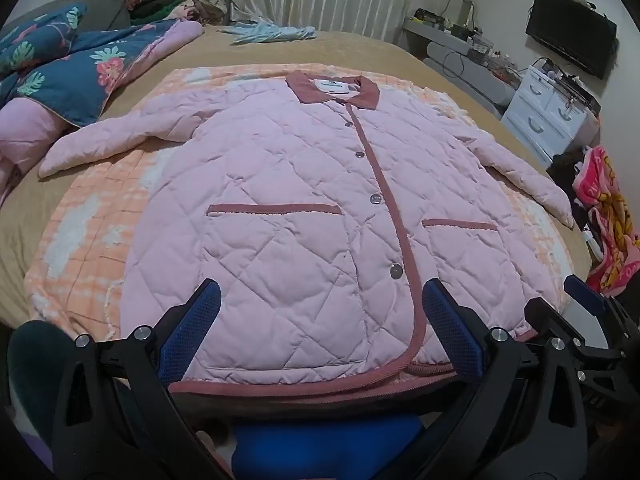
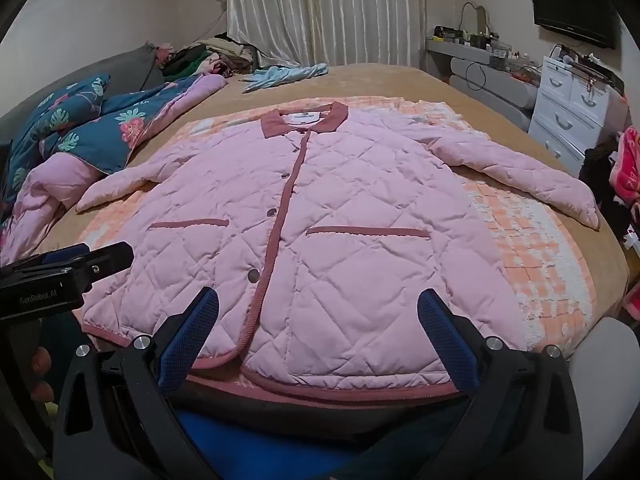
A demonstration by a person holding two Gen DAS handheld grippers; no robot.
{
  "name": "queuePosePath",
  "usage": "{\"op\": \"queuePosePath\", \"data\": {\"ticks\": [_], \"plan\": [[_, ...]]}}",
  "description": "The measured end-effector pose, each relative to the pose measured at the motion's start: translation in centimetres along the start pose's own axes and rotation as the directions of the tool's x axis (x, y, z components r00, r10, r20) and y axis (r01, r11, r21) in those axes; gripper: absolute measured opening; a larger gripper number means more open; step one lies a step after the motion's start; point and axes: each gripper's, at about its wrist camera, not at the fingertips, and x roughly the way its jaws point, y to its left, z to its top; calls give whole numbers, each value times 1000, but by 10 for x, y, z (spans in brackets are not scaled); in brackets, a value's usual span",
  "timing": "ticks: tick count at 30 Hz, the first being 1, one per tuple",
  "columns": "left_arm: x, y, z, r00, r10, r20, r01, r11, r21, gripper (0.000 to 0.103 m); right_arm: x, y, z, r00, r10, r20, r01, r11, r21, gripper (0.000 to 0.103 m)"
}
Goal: Fold large clothes
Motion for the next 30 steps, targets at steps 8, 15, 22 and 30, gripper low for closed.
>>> {"op": "queuePosePath", "data": {"ticks": [8, 15, 22, 30], "plan": [[0, 0, 1, 1000, -6, 0, 6, 1000, -5, 94, 0, 2, 0, 1000, 1, -4, -1, 1000, 0, 99], [-1, 5, -1, 1000, -4, 12, 4, 1000, -3, 94, 1, 2, 1, 1000, 3, 2, -3, 1000, 1, 99], [1, 4, 2, 1000, -6, 4, 6, 1000, -6, 94, -1, 1, 0, 1000, 3, 5, -3, 1000, 1, 99], [0, 3, 3, 1000, -4, 9, 4, 1000, -5, 94, -3, 1, 1, 1000, 4, 5, -4, 1000, 1, 99]]}}
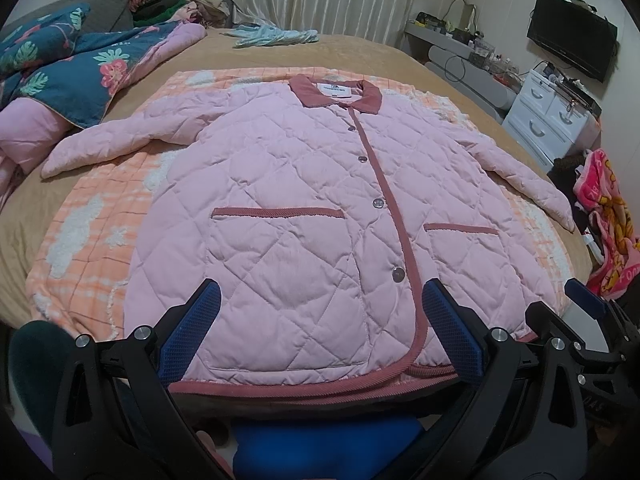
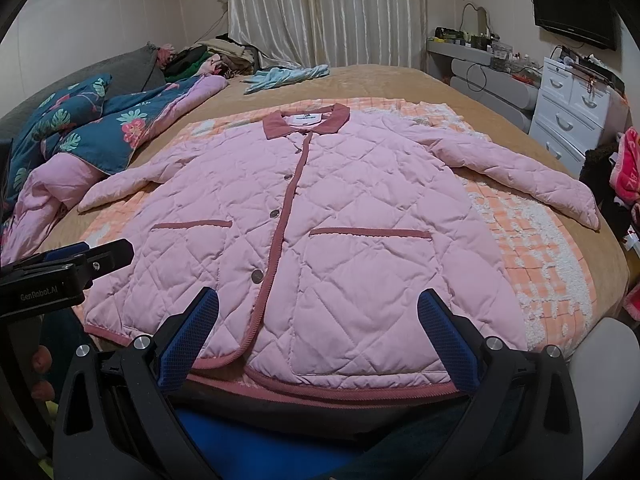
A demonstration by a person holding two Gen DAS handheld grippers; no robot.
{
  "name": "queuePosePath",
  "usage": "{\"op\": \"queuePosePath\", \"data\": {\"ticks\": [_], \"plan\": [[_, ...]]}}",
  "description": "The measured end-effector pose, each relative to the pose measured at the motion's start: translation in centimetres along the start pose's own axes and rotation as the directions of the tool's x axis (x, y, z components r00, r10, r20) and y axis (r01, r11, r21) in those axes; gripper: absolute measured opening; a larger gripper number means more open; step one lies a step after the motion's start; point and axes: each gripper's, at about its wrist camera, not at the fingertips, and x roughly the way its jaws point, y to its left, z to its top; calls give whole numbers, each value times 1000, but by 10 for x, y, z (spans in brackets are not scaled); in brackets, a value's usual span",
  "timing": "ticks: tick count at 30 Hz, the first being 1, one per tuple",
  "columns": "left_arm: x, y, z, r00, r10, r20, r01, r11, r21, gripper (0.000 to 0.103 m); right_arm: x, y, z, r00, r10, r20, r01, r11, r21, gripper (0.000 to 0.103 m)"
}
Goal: Fold large clothes
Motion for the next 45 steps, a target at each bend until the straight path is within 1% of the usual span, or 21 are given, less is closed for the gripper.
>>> {"op": "queuePosePath", "data": {"ticks": [6, 7, 17, 19, 25, 27, 37, 39, 45], "plan": [[4, 2, 4, 1000, 4, -3, -4, 1000, -2, 94, -1, 0, 0, 1000, 6, 6, -6, 1000, 2, 99], [-7, 4, 2, 1000, -1, 2, 1, 1000, -7, 94, -2, 1, 1, 1000, 5, 6, -5, 1000, 1, 99], [-12, 13, 9, 1000, -3, 2, 3, 1000, -12, 94, -3, 1, 0, 1000, 5, 9, -5, 1000, 4, 99], [-7, 3, 2, 1000, 2, 4, -2, 1000, -7, 94, -2, 1, 0, 1000, 2, 9, -2, 1000, 3, 99], [-11, 5, 7, 1000, 2, 4, -2, 1000, -4, 94, -2, 1, 0, 1000, 3, 9, -3, 1000, 3, 99], [-9, 3, 3, 1000, 3, 5, -3, 1000, -6, 94, -2, 1, 0, 1000, 3, 9, -3, 1000, 2, 99], [-11, 9, 13, 1000, 9, -2, -9, 1000, -4, 94, 3, 1, 1, 1000, 7, -4, -7, 1000, 0, 99], [-1, 2, 7, 1000, 17, -3, -17, 1000, 1, 94, 5, 0, 4, 1000, 10, -10, -10, 1000, 1, 99], [11, 8, 21, 999, 36, -12, -36, 999, -1, 94, 17, -2, 19, 999, 27, -26, -27, 1000, 1, 99]]}}
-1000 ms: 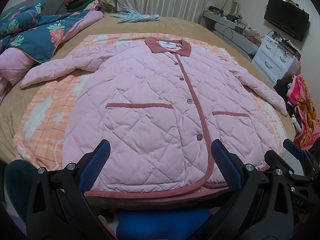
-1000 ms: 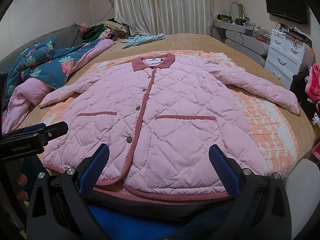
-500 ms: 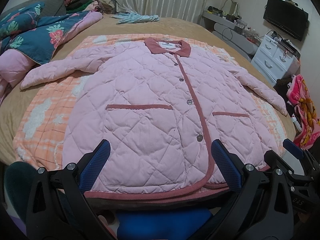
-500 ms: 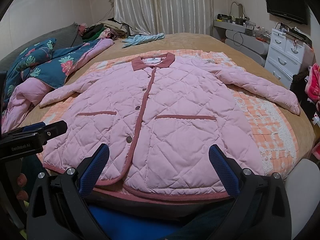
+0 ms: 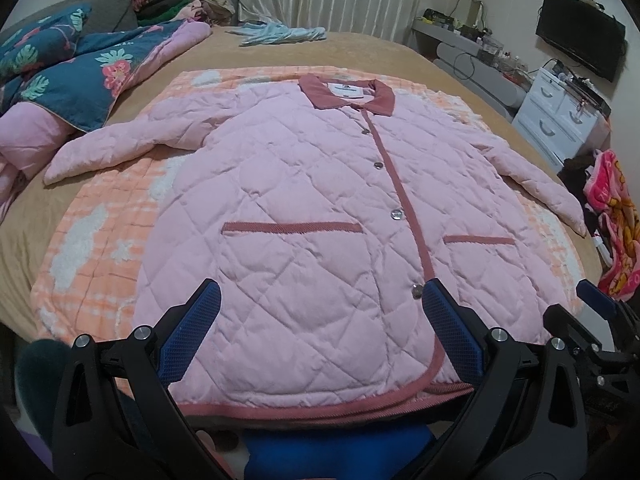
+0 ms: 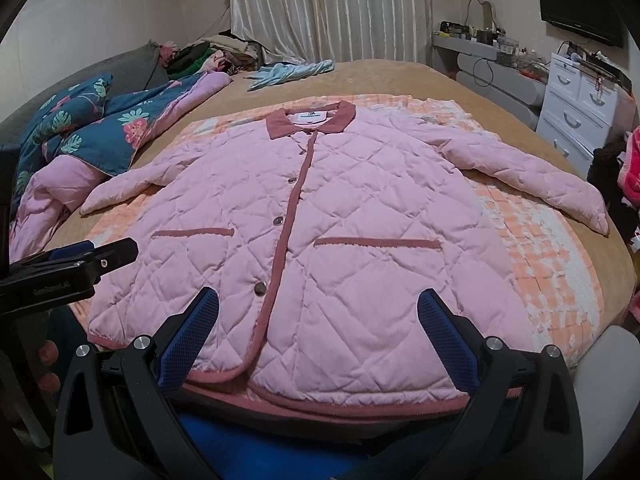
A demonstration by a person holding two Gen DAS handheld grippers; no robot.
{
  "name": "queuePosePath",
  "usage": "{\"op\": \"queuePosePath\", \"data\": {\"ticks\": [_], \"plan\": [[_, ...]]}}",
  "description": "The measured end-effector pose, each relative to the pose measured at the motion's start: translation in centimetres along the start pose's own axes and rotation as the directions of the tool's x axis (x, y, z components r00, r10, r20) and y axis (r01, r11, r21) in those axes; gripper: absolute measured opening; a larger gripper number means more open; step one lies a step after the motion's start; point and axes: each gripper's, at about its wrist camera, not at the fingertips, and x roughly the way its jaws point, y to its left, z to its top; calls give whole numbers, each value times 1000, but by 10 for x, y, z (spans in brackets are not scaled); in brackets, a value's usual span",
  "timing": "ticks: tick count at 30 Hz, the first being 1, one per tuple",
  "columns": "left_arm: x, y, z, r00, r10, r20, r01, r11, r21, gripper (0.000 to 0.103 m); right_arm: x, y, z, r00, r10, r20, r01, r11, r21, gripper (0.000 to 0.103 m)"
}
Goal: Fold large clothes
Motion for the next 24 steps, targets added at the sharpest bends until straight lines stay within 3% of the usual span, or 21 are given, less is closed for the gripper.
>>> {"op": "queuePosePath", "data": {"ticks": [9, 24], "plan": [[20, 5, 24, 1000, 0, -14, 0, 1000, -3, 94, 27, -6, 33, 998, 47, -35, -46, 999, 28, 99], [45, -1, 82, 1000, -11, -7, 11, 1000, -23, 94, 57, -13, 93, 998, 50, -29, -49, 998, 37, 99]]}}
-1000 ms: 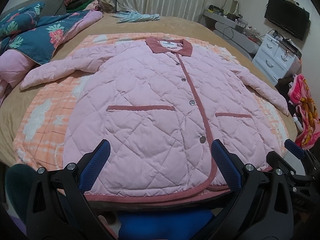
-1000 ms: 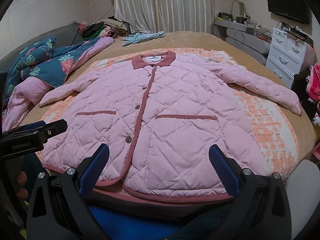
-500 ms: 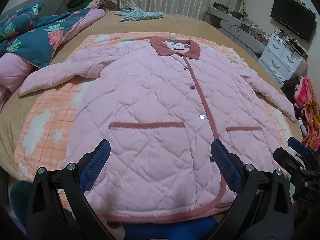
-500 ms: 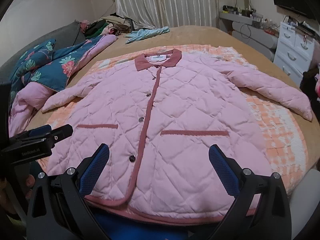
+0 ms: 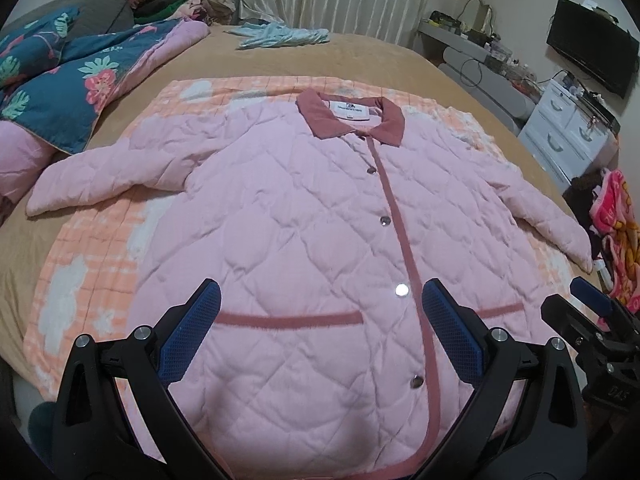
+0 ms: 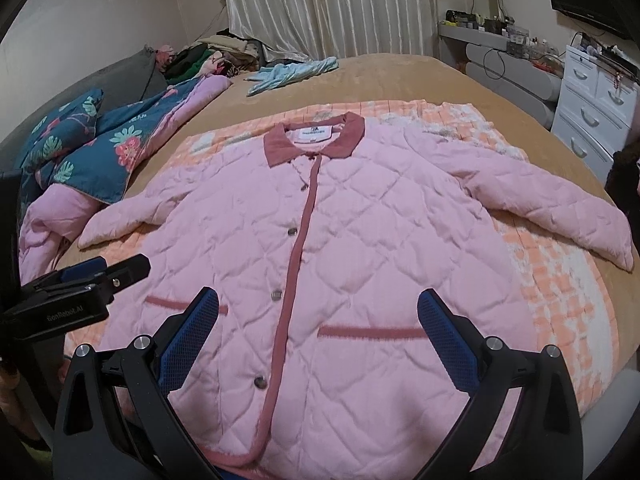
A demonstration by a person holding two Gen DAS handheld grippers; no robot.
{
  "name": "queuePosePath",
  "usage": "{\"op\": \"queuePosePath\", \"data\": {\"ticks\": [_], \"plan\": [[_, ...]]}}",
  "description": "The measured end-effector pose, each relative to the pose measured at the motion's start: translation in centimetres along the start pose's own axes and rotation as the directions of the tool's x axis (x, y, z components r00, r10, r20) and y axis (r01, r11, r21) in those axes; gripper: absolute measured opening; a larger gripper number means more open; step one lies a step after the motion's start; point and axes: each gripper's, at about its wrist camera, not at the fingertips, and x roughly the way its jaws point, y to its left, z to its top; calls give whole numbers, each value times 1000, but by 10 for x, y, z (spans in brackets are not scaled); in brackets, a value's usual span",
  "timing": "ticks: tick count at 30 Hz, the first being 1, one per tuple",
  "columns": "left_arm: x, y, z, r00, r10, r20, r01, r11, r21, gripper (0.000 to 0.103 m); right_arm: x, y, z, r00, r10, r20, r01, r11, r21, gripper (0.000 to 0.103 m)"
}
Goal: Fold large clothes
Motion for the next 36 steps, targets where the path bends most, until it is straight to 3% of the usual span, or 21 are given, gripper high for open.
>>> {"op": "queuePosePath", "data": {"ticks": [19, 36], "plan": [[37, -17, 70, 999, -27, -24, 27, 1000, -13, 94, 25, -34, 77, 999, -18, 46, 15, 997, 75, 99], [91, -65, 116, 997, -56, -59, 57, 998, 14, 94, 39, -127, 123, 980, -149, 135, 102, 948, 302, 99]]}}
